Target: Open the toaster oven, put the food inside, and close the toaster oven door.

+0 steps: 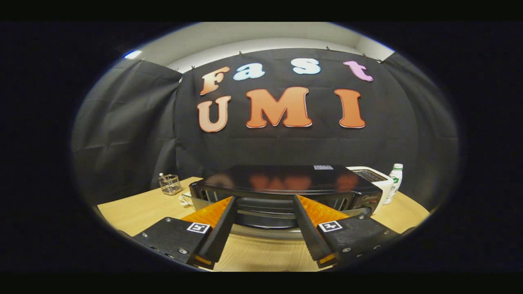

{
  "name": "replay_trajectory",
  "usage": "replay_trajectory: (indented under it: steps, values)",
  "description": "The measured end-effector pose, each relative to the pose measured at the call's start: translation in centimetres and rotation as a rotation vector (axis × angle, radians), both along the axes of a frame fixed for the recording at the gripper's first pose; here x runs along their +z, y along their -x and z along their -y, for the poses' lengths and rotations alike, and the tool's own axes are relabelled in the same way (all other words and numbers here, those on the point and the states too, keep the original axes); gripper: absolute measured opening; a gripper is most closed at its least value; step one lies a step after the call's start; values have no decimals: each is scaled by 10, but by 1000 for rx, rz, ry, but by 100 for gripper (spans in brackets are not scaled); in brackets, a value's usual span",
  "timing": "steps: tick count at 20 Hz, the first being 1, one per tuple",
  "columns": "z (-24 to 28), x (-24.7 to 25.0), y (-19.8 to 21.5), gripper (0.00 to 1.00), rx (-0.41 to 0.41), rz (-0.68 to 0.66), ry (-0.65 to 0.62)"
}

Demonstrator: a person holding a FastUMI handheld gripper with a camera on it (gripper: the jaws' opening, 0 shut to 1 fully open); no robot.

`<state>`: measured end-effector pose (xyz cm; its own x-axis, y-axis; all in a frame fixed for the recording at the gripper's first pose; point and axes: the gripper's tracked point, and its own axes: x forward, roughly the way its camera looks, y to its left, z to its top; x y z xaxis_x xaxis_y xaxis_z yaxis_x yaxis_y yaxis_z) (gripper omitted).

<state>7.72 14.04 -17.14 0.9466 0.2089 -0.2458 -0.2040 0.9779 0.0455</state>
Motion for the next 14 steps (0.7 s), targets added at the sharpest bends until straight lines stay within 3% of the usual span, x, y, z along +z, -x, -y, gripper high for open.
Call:
replay_trajectory:
  steps: [4, 8, 14]
  values:
    - [-7, -22, 40, 81, 81, -82, -3]
    - [-15, -54, 71, 81, 154, -217, -82]
    - [-17, -103, 81, 80, 155, -399, -104]
